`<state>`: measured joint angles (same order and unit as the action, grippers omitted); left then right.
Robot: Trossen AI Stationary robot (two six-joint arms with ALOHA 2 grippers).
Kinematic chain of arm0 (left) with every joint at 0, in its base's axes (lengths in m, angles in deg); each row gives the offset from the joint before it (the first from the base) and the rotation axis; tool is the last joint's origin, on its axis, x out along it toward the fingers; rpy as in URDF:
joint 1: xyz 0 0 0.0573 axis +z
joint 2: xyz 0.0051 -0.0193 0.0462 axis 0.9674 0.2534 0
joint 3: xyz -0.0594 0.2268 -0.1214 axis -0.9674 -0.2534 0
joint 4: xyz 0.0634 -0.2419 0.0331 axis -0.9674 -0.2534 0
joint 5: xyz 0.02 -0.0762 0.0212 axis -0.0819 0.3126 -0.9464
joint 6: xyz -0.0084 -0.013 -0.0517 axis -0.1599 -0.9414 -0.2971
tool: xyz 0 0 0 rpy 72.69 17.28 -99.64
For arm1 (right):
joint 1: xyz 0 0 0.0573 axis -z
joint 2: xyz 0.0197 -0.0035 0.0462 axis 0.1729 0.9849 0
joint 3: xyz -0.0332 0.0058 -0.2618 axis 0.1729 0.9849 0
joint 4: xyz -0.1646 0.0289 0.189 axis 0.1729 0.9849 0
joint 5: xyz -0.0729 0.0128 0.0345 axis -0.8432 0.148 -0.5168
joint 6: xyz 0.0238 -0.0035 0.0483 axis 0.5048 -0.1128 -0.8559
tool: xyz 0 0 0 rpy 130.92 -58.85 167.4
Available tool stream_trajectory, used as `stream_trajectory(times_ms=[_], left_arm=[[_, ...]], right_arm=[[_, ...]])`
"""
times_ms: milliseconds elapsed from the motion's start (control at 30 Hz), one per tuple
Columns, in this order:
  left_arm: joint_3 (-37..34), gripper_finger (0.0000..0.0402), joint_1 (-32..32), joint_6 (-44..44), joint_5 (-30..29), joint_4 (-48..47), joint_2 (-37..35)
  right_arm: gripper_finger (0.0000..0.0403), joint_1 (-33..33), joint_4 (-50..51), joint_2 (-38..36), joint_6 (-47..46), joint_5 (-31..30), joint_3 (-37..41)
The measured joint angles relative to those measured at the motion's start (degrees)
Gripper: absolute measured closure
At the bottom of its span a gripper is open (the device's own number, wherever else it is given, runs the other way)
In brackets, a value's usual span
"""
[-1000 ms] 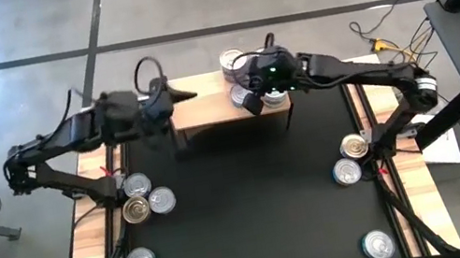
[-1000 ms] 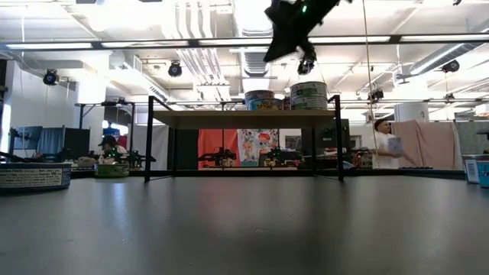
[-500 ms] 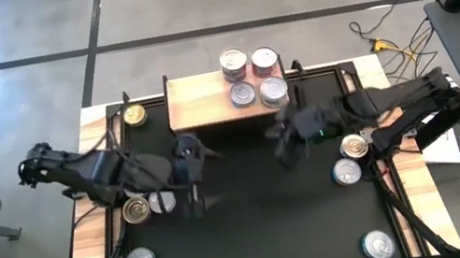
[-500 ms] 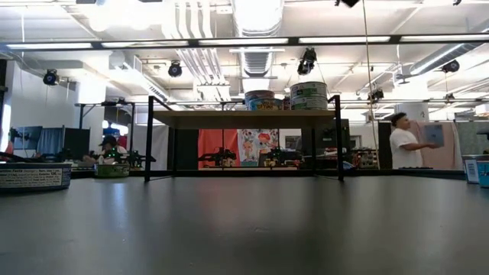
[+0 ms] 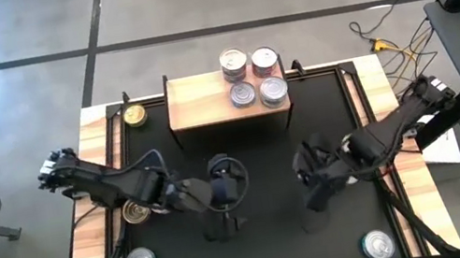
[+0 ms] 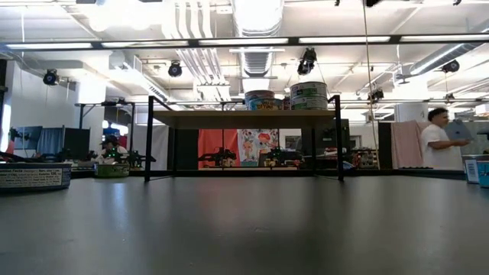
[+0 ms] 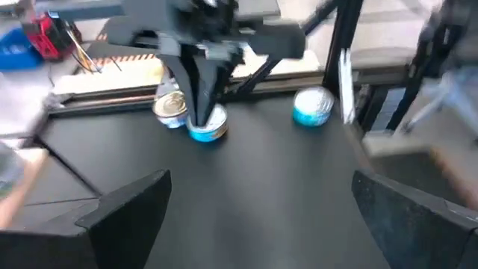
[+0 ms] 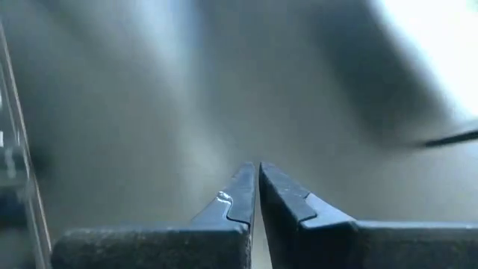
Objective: Stack canned seafood by type on shelf
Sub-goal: Stack the yellow-blue tuna can on top of the other yellow-blue tuna can on the shelf
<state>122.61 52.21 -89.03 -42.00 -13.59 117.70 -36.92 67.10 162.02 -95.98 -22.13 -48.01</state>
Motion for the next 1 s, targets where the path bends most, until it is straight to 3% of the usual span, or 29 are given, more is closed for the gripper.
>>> stream_trajectory(times_ms=[200,367,733,1000], left_arm=[[8.59,0.0002,0.04,-12.00,3.30,-0.21,7.82],[18.92,0.0002,0.04,-17.76,-1.14,-2.56,14.93],[37.83,0.0017,0.39,-23.70,-3.83,-19.42,28.81],[45.04,0.0041,0.17,-26.32,-3.67,-20.28,34.68]], right_arm=[[0.0390,-8.99,4.42,1.60,-2.28,3.19,0.00],[0.0390,-16.47,3.83,3.42,-2.28,3.15,0.00],[0.0390,-29.70,3.30,8.75,-12.80,9.80,0.00],[0.0390,-37.55,3.17,11.37,-23.89,8.98,0.04]])
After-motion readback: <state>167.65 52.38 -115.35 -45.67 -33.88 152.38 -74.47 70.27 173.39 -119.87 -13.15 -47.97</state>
